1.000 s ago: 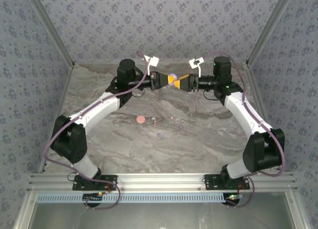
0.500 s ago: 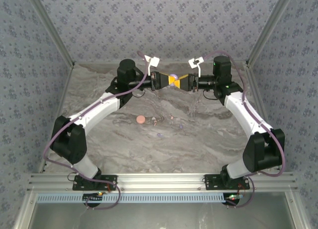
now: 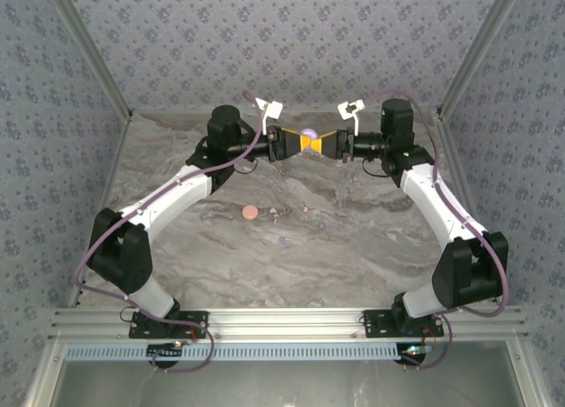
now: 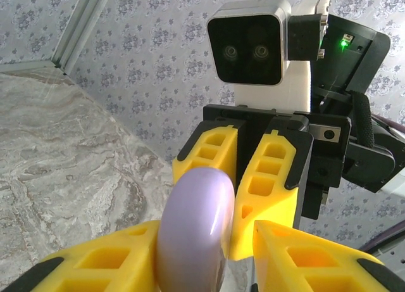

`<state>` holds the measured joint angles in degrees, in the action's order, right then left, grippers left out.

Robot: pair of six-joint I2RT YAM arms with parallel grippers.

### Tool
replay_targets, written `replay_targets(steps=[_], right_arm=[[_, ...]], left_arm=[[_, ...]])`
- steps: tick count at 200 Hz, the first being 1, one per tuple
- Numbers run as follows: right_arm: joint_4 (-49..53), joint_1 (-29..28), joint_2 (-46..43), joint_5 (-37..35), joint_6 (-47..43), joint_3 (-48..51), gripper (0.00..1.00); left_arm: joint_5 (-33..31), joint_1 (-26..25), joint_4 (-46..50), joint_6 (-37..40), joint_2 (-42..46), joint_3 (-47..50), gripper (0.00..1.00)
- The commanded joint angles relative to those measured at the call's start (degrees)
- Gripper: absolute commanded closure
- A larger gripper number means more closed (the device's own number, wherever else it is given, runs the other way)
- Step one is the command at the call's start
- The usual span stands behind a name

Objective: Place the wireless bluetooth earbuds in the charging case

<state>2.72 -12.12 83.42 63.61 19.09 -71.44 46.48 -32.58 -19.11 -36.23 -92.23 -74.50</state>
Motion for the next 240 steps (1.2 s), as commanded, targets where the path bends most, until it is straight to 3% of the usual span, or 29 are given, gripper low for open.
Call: replay_targets(steps=[1,176,216,240], right_arm=[[-0.85,0.77,-1.85,-1.92,1.12,-0.45,0.81],[1.09,-0.88,-2.73,0.55,-0.72,-1.07,0.79],[1.82,-0.98,-2.81,0.16,-0.97,-1.35,0.78],[7.39,-0.93,-3.40,-3.62,-4.24,-2.38,0.68]], left_arm=[[0.15,-0.57,0.31,1.43,2.81,0.23,0.59],[0.98,-0.91,-0.89,0.28,1.87,-0.38,0.68],[1.52,-1.12,-0.35,0.92,1.72,-0.61,0.82],[0.13,-1.09,4.38,4.06,2.11,-1.45,0.89]])
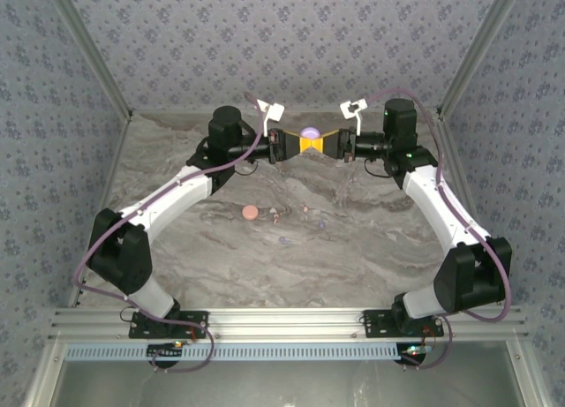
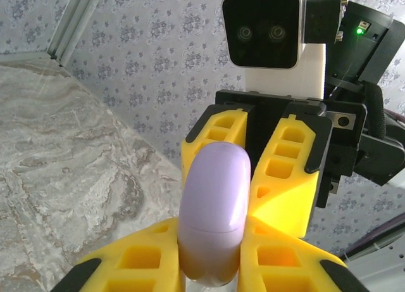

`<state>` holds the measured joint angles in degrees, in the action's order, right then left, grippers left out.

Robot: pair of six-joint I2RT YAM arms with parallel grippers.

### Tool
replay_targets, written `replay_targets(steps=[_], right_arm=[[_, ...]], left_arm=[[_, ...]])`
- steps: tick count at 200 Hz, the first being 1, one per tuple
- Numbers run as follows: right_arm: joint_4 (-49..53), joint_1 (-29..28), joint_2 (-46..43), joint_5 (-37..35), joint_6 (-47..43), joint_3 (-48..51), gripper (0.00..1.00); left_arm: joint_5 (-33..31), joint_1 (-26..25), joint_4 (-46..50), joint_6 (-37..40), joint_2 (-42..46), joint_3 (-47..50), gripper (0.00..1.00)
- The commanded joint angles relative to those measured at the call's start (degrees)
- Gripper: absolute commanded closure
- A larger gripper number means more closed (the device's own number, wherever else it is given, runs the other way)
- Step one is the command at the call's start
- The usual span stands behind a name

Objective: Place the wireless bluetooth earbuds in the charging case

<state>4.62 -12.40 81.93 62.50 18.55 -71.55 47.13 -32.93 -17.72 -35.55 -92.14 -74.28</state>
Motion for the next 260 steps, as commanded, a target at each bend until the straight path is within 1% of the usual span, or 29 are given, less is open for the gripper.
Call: replay_targets(steps=[1,7,15,28,38,57,73,85,108,160,198,260], right_arm=[[5.79,-0.67,-1.93,-2.84,-3.87,-2.36,0.67],[7.71,-0.62,-2.33,-5.05,-4.77,-2.58,0.62],[10.03,-0.69,-2.90,-7.99,-6.05,-2.71,0.60],[13.06,-0.69,-4.15,-11.55,-7.72,-2.63,0.55],[15.06,-0.73,-5.21,-13.01,-9.23,-2.73,0.53],[19.20,-0.91,-6.84,-14.62,-12.22,-3.10,0.49],[22.04,-1.25,-7.99,-15.96,-14.29,-3.22,0.47],[23.54,-1.40,-8.57,-16.74,-15.53,-3.24,0.46],[25.42,-1.96,-8.83,-17.28,-16.98,-3.12,0.46],[27.96,-4.61,-7.63,-18.49,-19.42,-4.51,0.45],[27.98,-5.06,-6.37,-19.41,-19.07,-5.43,0.44],[28.08,-5.17,-5.99,-24.75,-18.09,-6.45,0.45]], left_arm=[[-0.76,-0.74,3.27,3.69,2.04,-1.75,0.90],[-1.65,-0.80,5.53,5.25,2.21,-2.27,0.91],[-3.22,-0.76,8.18,7.52,2.39,-2.80,0.93],[-4.94,-0.82,10.48,11.69,2.70,-2.98,0.92],[-5.44,-0.95,10.45,15.77,2.98,-2.01,0.91],[-1.81,-1.06,8.15,24.52,3.65,0.76,0.83],[-1.20,-1.44,7.85,31.03,4.18,2.23,0.83],[-1.32,-1.74,9.61,35.49,4.41,2.33,0.83],[-0.71,-1.84,11.82,37.79,3.92,1.27,0.84],[1.24,-2.25,9.76,37.69,3.50,2.02,0.84],[2.42,-3.02,9.57,38.63,3.46,2.12,0.85],[3.60,-3.60,10.11,40.20,4.42,2.89,0.85]])
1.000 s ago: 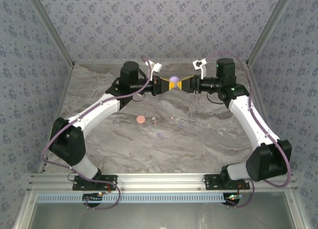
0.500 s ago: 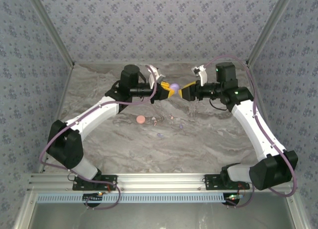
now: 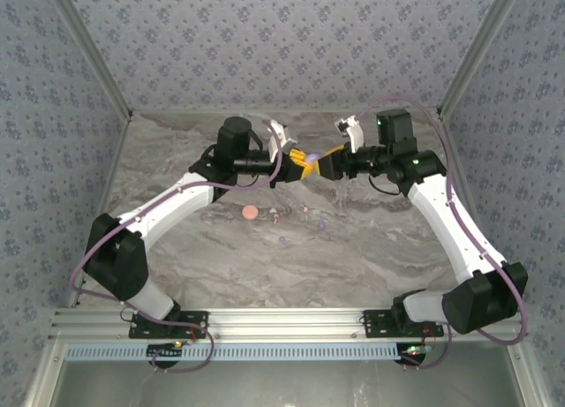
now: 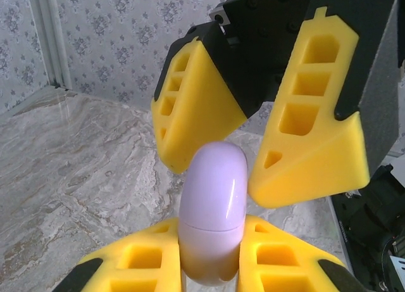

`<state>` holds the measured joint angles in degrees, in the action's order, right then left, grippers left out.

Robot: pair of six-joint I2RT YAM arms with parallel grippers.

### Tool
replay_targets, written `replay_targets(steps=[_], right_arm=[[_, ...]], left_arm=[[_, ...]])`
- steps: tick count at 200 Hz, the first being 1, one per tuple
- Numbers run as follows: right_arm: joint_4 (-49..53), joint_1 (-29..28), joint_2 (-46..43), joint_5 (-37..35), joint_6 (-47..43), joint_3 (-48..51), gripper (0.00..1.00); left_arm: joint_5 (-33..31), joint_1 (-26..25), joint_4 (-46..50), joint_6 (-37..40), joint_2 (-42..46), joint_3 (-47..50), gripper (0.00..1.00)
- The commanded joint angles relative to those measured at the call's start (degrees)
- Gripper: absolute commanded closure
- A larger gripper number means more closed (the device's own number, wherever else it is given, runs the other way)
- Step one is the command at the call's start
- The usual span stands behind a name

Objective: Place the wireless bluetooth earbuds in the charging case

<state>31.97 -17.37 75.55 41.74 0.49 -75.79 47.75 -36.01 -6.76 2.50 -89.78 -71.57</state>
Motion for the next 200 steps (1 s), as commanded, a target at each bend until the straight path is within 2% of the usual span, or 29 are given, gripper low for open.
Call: replay_targets(steps=[1,38,81,117,150,174,200], right_arm=[[0.73,-0.21,0.39,-4.14,0.05,-2.24,0.45],[-0.27,0.05,-0.01,-8.79,1.82,-2.20,0.45],[-0.65,0.48,-0.79,-9.79,2.52,-2.21,0.44],[0.24,0.55,-2.36,-11.88,2.67,-1.54,0.42],[2.22,1.14,-3.63,-18.62,4.47,0.13,0.42],[6.23,1.96,-3.52,-23.77,6.39,2.58,0.42],[6.62,2.72,-3.39,-24.03,8.29,8.64,0.42]], left_arm=[[3.02,-0.54,-0.82,2.15,2.06,0.24,0.85],[3.23,-0.64,-0.62,2.77,2.59,0.99,0.86],[2.36,-0.58,-1.73,2.25,2.95,2.02,0.86],[0.31,-0.06,-4.83,-1.22,2.48,3.58,0.87],[-2.57,2.20,-15.08,-8.05,3.60,9.53,0.88],[-4.93,2.34,-15.40,-9.20,5.01,11.92,0.87],[-6.93,2.27,-17.10,-10.41,7.66,15.73,0.87]])
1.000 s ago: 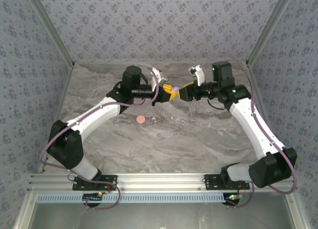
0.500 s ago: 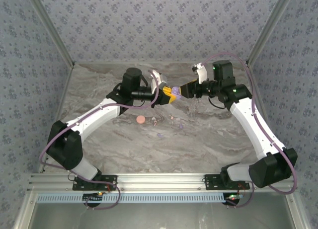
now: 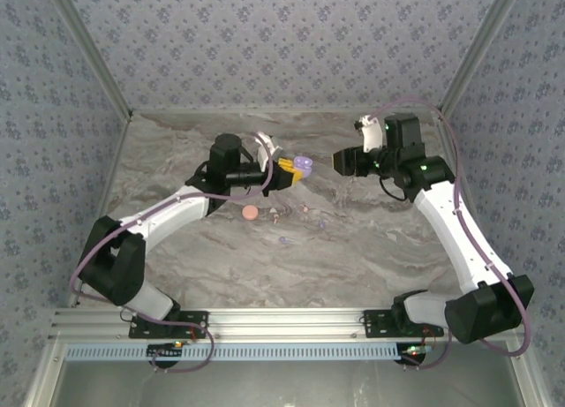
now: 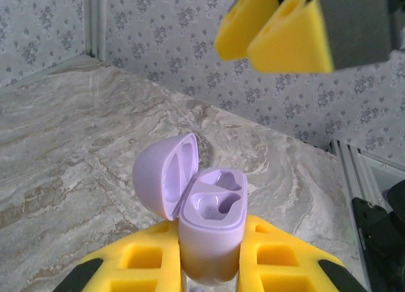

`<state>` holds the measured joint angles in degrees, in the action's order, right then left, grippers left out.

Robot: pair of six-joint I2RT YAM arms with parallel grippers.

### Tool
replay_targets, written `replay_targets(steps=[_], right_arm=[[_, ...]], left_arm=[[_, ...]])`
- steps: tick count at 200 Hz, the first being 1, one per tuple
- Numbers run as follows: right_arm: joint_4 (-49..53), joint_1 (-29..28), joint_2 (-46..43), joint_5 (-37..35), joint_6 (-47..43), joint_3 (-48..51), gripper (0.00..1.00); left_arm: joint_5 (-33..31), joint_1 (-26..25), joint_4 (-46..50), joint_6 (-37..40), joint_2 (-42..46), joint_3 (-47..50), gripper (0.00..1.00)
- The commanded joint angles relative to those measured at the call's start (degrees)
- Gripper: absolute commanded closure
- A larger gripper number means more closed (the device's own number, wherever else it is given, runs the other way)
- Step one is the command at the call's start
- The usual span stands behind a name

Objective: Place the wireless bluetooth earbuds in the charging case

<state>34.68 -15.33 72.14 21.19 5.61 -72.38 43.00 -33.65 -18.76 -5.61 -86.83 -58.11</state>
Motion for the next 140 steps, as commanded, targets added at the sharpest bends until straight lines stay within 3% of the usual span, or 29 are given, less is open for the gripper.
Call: replay_targets(steps=[1,46,74,140], right_arm=[[3.87,0.71,0.06,-3.50,3.27,5.54,0.42],[2.73,0.00,2.61,-1.34,4.63,14.79,0.44],[0.64,-1.13,5.59,1.04,5.15,18.81,0.51],[-5.02,-6.22,13.60,2.92,8.01,20.20,0.62]], left_arm=[[-2.29,-0.05,-5.12,-2.30,4.81,2.41,0.87],[-5.54,-0.06,-6.99,-4.66,10.35,9.49,0.87],[-7.34,-0.91,-5.14,-4.35,13.32,11.93,0.87],[-9.50,-2.51,-2.83,-3.66,17.08,15.18,0.87]])
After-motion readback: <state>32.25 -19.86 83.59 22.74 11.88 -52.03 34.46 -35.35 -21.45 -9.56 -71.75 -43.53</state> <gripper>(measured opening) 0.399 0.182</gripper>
